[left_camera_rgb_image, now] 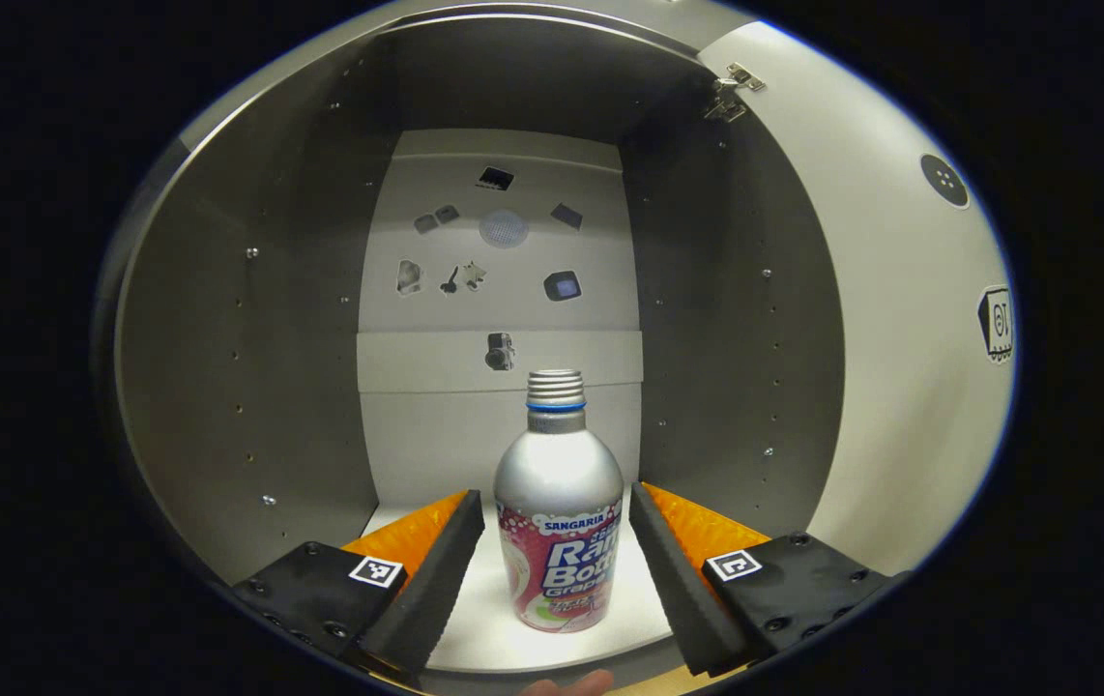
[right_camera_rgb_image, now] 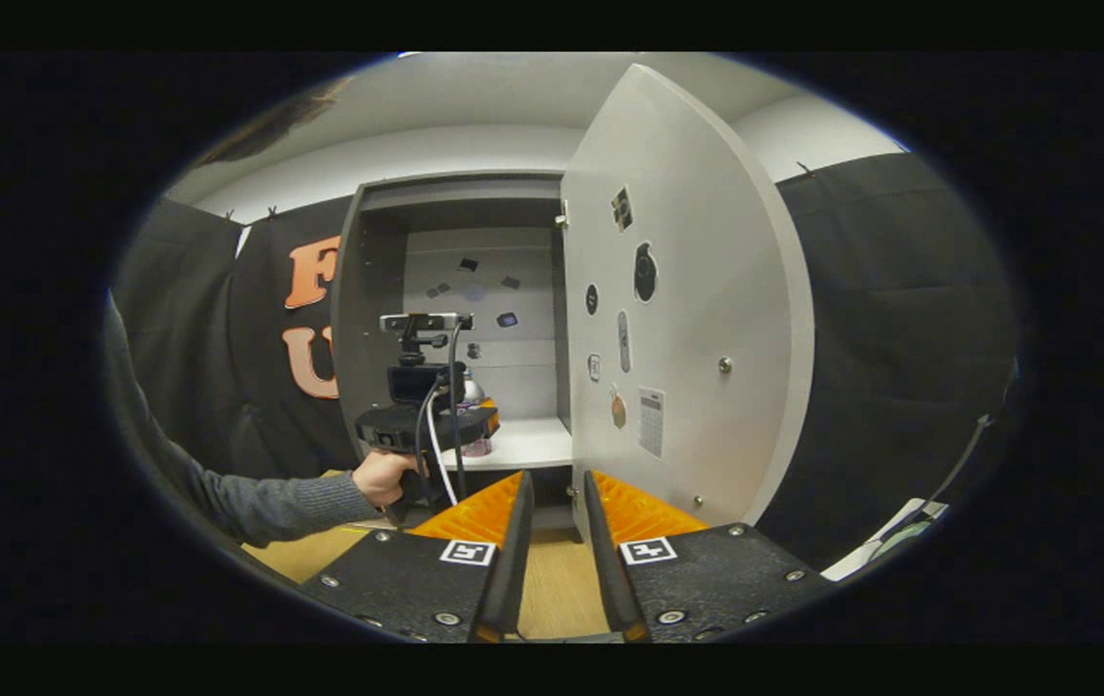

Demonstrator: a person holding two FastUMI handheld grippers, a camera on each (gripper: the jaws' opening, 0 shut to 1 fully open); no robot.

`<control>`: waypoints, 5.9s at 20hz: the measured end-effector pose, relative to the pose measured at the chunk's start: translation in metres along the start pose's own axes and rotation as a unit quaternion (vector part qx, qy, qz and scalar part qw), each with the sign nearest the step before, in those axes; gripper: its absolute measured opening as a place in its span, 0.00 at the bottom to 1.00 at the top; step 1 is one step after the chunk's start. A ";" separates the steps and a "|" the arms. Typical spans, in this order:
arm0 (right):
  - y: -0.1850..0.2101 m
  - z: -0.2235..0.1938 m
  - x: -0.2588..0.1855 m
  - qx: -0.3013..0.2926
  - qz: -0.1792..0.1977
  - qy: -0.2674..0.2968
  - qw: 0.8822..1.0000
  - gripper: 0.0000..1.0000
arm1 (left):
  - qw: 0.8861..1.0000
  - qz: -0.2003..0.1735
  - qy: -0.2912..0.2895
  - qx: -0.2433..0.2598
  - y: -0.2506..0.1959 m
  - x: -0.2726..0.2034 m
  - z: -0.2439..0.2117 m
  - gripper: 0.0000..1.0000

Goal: Open the cabinet door with the right hand, grasp the bottle in the cabinet with the left hand and place it on the coaster, then close the cabinet door with the right hand.

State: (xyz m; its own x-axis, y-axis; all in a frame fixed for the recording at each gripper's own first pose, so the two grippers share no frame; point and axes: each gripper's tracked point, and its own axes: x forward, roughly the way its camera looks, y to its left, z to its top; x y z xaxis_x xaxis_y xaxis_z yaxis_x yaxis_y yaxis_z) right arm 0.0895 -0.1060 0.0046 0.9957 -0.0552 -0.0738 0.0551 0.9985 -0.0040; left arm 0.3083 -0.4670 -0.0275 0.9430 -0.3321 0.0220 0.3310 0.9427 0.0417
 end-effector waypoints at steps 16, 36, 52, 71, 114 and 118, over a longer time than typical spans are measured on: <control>0.016 0.001 -0.013 -0.013 0.017 -0.006 1.000 0.33 | 0.999 0.018 -0.028 -0.006 0.035 -0.072 0.024 0.85; 0.050 -0.078 -0.071 -0.011 0.109 0.072 0.991 0.33 | 0.990 0.116 0.069 0.038 0.122 -0.302 -0.176 0.85; 0.061 -0.157 -0.057 -0.019 0.129 0.177 0.975 0.33 | 0.977 0.141 0.156 0.028 0.144 -0.340 -0.326 0.86; 0.069 -0.166 -0.073 -0.012 0.130 0.190 0.973 0.33 | 0.971 0.152 0.183 0.007 0.143 -0.371 -0.332 0.86; -0.147 0.006 -0.048 0.008 0.021 -0.018 1.000 0.40 | 0.995 0.091 0.037 -0.003 0.089 -0.380 -0.048 0.95; -0.152 -0.006 -0.026 0.030 0.036 -0.005 0.999 0.45 | 0.994 0.099 0.049 0.006 0.088 -0.381 -0.048 0.95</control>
State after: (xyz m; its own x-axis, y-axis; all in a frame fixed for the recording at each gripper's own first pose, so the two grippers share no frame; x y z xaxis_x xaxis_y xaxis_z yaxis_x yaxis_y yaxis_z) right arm 0.0544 -0.2563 0.0015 0.9980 0.0169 -0.0616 -0.0131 0.9981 0.0610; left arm -0.0201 -0.2557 -0.0799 0.9885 -0.1356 -0.0663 0.1395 0.9885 0.0579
